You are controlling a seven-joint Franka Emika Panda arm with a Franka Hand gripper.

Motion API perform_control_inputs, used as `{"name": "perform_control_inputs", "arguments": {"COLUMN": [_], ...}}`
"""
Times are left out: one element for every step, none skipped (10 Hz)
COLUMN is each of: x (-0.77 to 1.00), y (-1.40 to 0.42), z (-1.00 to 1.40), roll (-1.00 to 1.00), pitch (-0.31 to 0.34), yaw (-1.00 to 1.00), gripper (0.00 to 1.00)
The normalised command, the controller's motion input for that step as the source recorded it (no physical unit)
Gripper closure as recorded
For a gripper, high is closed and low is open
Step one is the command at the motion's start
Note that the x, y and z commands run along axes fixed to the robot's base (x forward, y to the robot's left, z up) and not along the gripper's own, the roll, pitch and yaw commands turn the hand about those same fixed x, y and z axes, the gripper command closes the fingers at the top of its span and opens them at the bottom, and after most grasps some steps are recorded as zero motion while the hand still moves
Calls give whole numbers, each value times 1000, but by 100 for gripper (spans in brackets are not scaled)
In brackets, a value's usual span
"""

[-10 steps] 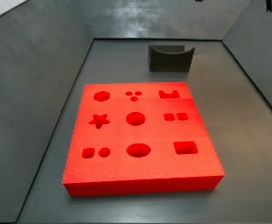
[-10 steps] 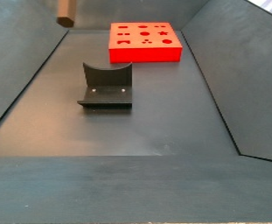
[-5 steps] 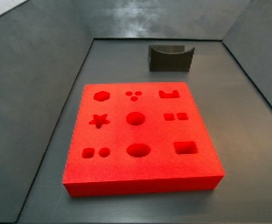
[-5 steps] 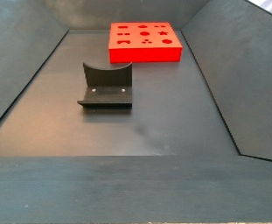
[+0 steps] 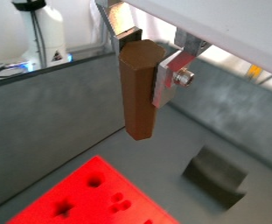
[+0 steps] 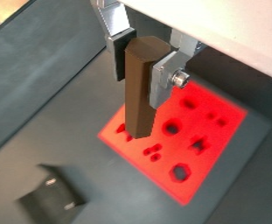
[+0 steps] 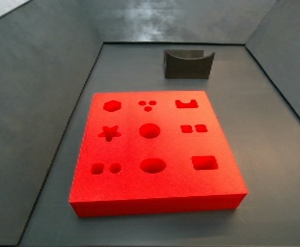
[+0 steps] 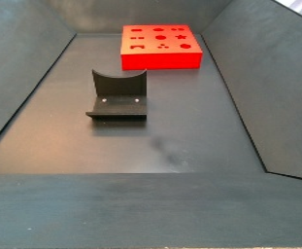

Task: Pick up the hexagon object. Move up. Place the hexagon object on the fixture. Regrasp the hexagon object. Move to above the board. Insert the hexagon object.
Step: Move to above the board, then insert the hexagon object.

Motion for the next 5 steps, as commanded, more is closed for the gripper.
{"name": "perform_control_inputs", "arguments": {"x": [-159,-87,-65,-47,0], "y": [-83,-28,2,6,0], "z": [43,35,7,3,0], "roll": [-1000,-683,-461,-306,0], "pitch": [7,-14,-35,-38,-16], "yaw": [-20,-14,-9,-9,0], "gripper": [100,100,100,100,100]}}
